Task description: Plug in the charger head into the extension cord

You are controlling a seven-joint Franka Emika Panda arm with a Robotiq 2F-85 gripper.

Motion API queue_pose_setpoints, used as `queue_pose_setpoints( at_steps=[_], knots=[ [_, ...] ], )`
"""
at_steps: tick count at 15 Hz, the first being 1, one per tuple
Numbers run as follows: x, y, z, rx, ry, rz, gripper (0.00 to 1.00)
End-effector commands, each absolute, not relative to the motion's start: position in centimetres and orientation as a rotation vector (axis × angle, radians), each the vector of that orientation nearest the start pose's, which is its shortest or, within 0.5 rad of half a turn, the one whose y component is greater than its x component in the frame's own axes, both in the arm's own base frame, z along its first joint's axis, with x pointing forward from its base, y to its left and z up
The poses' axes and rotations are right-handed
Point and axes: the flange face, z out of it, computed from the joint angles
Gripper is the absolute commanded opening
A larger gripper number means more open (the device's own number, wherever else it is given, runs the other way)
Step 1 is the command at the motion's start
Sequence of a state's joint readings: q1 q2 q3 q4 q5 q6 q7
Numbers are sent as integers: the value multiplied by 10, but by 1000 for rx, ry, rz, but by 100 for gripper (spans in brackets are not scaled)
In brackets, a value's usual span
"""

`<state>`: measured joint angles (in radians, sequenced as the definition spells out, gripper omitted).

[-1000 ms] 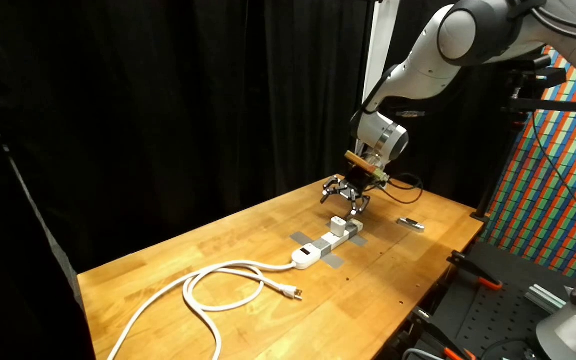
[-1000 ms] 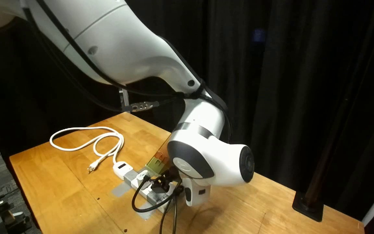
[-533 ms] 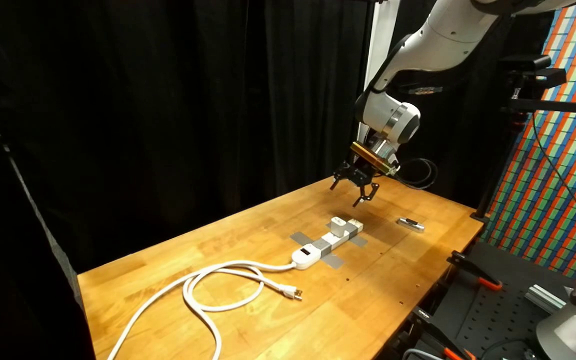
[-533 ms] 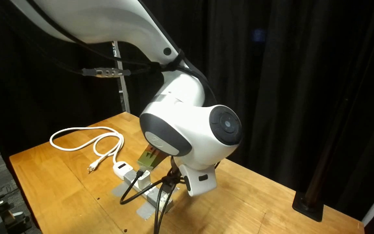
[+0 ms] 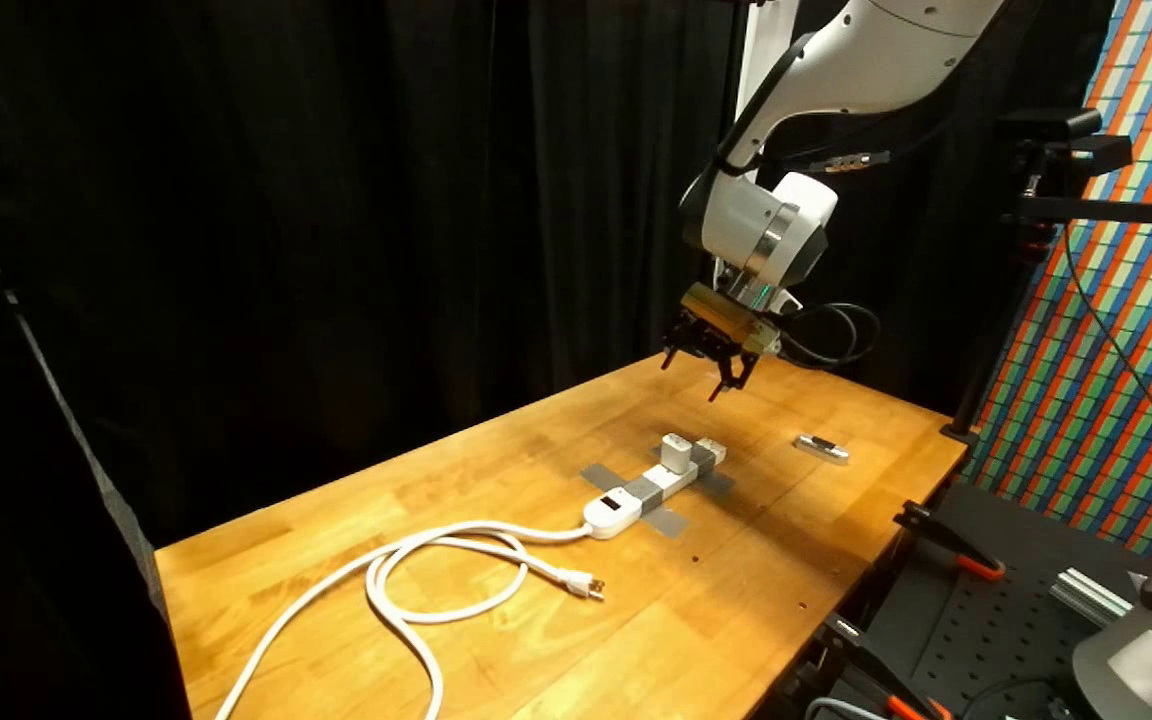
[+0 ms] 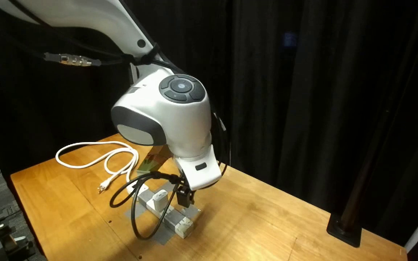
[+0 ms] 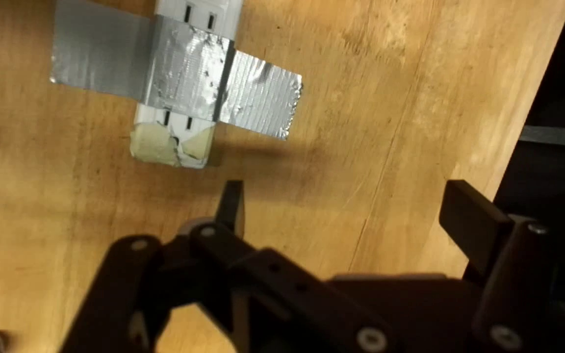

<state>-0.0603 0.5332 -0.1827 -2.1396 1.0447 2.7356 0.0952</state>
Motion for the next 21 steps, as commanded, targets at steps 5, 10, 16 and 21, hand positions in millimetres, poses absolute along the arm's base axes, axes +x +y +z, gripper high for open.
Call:
queue_pose_setpoints(
  at_steps=[5, 10, 16, 21],
  knots=[
    [534, -129, 175, -2285, 1730, 29, 100],
    [546, -141, 179, -2135, 1774, 399, 66],
    [558, -150, 185, -1931, 1852, 362, 19],
    [535, -154, 156, -1993, 1962, 249, 3]
  ],
)
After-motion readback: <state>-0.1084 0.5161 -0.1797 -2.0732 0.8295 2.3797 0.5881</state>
